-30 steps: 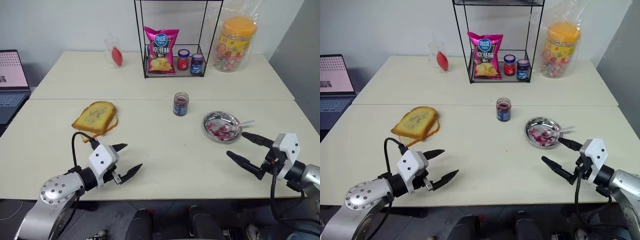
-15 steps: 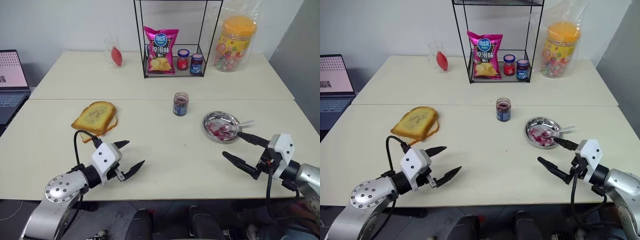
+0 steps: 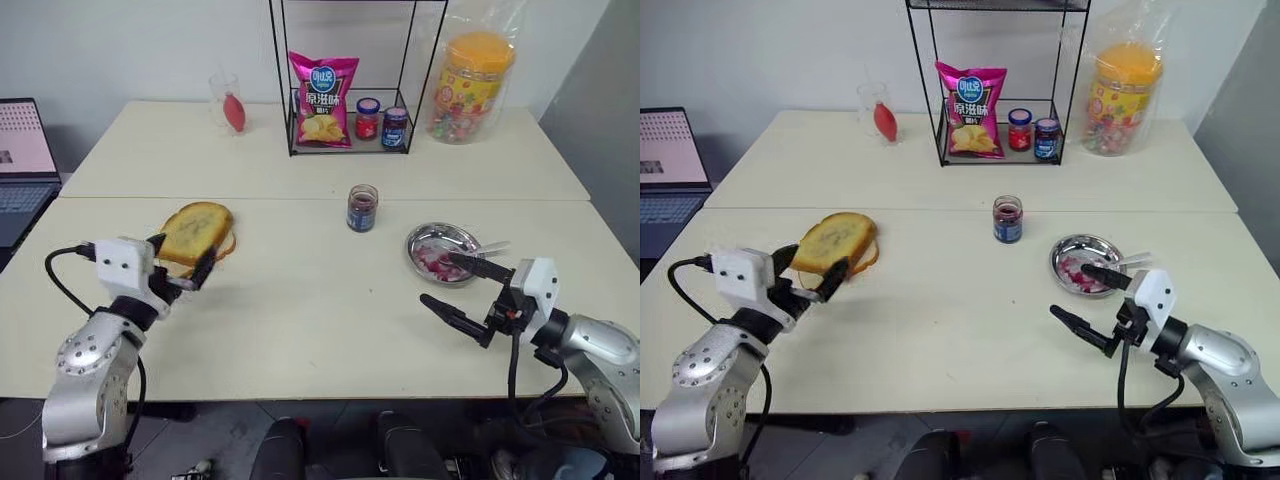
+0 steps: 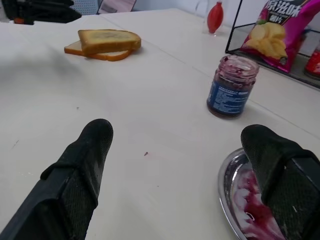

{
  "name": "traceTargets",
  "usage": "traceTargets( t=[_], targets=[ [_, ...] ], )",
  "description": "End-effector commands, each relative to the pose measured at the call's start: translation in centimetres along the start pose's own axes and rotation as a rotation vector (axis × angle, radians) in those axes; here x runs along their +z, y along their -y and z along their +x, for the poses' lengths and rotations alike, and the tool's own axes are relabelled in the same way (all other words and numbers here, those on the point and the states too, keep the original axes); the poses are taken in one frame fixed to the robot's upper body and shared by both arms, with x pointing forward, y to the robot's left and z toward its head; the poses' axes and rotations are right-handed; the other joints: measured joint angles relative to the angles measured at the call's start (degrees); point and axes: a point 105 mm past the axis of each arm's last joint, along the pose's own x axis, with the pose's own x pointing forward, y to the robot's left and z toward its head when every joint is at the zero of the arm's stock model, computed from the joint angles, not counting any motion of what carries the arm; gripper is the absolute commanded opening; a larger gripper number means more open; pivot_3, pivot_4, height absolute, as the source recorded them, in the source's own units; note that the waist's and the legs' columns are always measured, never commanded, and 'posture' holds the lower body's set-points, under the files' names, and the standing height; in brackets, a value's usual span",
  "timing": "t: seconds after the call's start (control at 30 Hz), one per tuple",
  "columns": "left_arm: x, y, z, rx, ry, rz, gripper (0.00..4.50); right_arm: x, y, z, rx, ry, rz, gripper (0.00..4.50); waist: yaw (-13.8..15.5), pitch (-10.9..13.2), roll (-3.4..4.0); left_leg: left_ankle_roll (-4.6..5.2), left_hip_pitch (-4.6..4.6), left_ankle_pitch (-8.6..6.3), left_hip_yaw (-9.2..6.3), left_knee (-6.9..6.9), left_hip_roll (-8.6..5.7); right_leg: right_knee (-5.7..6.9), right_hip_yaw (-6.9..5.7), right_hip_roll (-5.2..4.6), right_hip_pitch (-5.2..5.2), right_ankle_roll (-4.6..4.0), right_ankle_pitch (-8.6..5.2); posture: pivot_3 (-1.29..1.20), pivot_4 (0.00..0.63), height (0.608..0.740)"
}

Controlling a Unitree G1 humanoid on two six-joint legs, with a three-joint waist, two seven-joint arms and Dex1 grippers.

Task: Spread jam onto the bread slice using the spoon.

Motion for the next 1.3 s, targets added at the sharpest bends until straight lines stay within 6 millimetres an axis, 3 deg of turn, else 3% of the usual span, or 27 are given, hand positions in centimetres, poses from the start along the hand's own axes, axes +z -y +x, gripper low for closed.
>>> traceTargets(
  t=[0.03,0.43,0.7,1.03,1.3],
  targets=[
    [0.4,-3.1,1.2,0.118,-0.007,-0.086,4.50,2.1,-1.1,1.5,0.089,0.011,-0.020,4.49,0.0,0.0,-0.01,0.00,0.02,0.00,0.00,0.00,0.00,0.01,0.00,0.00,0.02,0.00,0.00,0.00,0.150,0.740],
    [-2.3,-7.6,3.3,0.270,-0.122,-0.219,4.50,4.5,-1.6,4.6,0.150,0.019,0.019,4.49,0.0,0.0,-0.12,-0.01,-0.05,0.00,-0.05,-0.02,-0.01,-0.01,-0.05,-0.01,-0.03,-0.01,0.01,0.00,0.150,0.740],
    [-4.1,-6.3,5.0,0.210,-0.240,-0.223,4.50,5.6,-1.3,4.8,0.142,0.033,0.026,4.49,0.2,-0.1,-0.18,-0.01,-0.11,0.00,-0.10,-0.01,-0.03,-0.02,-0.10,-0.03,-0.04,0.01,0.02,0.00,0.150,0.740],
    [-4.4,-5.2,5.1,0.154,-0.280,-0.168,2.41,5.7,-1.4,4.7,0.138,0.024,0.028,4.50,0.2,-0.1,-0.18,-0.01,-0.08,0.01,-0.10,0.00,-0.03,0.01,-0.09,-0.04,-0.02,0.03,0.04,0.00,0.150,0.740],
    [-4.6,-4.8,4.8,0.150,-0.288,-0.135,1.07,6.0,-1.6,4.9,0.159,0.025,0.032,4.50,0.2,-0.1,-0.17,-0.01,-0.08,0.01,-0.10,0.00,-0.04,0.00,-0.08,-0.06,-0.02,0.03,0.04,0.00,0.150,0.740]
  ],
)
